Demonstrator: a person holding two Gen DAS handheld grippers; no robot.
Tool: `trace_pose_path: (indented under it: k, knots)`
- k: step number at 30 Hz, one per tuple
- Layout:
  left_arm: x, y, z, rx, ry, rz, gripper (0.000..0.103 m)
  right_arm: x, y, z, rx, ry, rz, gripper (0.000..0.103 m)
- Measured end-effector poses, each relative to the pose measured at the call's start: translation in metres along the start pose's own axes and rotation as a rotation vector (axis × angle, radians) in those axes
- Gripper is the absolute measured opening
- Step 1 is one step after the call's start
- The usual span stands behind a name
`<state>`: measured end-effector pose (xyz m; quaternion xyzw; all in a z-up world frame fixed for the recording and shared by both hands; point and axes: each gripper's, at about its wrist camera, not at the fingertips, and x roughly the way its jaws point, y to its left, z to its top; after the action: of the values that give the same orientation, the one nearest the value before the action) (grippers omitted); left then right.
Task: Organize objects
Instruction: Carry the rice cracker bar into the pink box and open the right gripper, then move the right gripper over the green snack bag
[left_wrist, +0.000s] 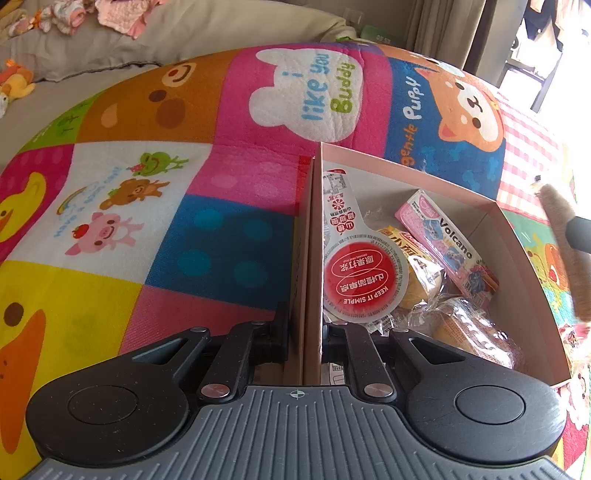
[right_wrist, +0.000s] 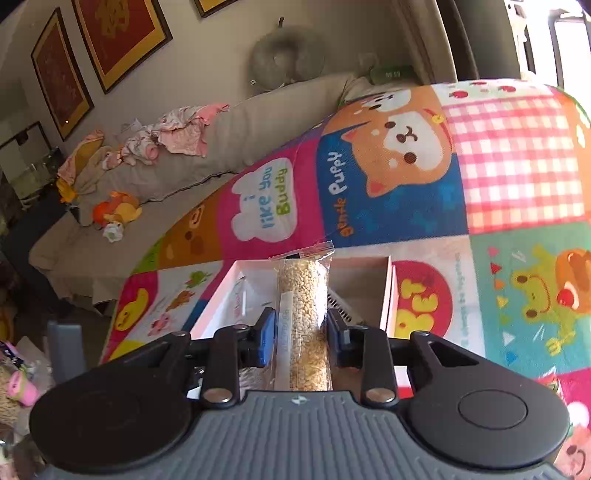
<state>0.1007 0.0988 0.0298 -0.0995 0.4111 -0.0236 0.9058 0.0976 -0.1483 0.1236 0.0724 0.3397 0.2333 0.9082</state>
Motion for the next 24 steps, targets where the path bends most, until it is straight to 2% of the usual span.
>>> trace_pose_path:
  k: [2,4,7,11,16,21,24]
  knots:
    - [0.0,0.0,0.0,-0.001,0.0,-0.004,0.013,0.004,0.001,-0.002,-0.042,-0.021,-0.035,0.031]
    - [0.001,0.001,0.0,-0.004,-0.001,-0.007,0.013,-0.001,-0.001,-0.004,-0.068,-0.028,-0.033,0.034]
    - [0.001,0.001,0.0,-0.007,-0.002,-0.007,0.013,-0.015,-0.01,-0.01,-0.106,-0.053,-0.062,0.046]
    - [0.001,0.001,0.0,-0.008,-0.002,-0.007,0.013,-0.037,-0.03,-0.022,-0.18,-0.053,-0.135,0.053]
    - [0.002,0.0,-0.001,-0.007,0.0,0.003,0.013,-0.058,-0.069,-0.053,-0.236,-0.029,-0.275,0.077]
    - [0.002,-0.002,-0.002,0.004,0.004,0.014,0.013,-0.05,-0.107,-0.088,-0.238,0.067,-0.379,0.077]
    - [0.002,-0.003,-0.001,0.004,0.007,0.017,0.013,-0.043,-0.123,-0.096,-0.199,0.097,-0.388,0.077]
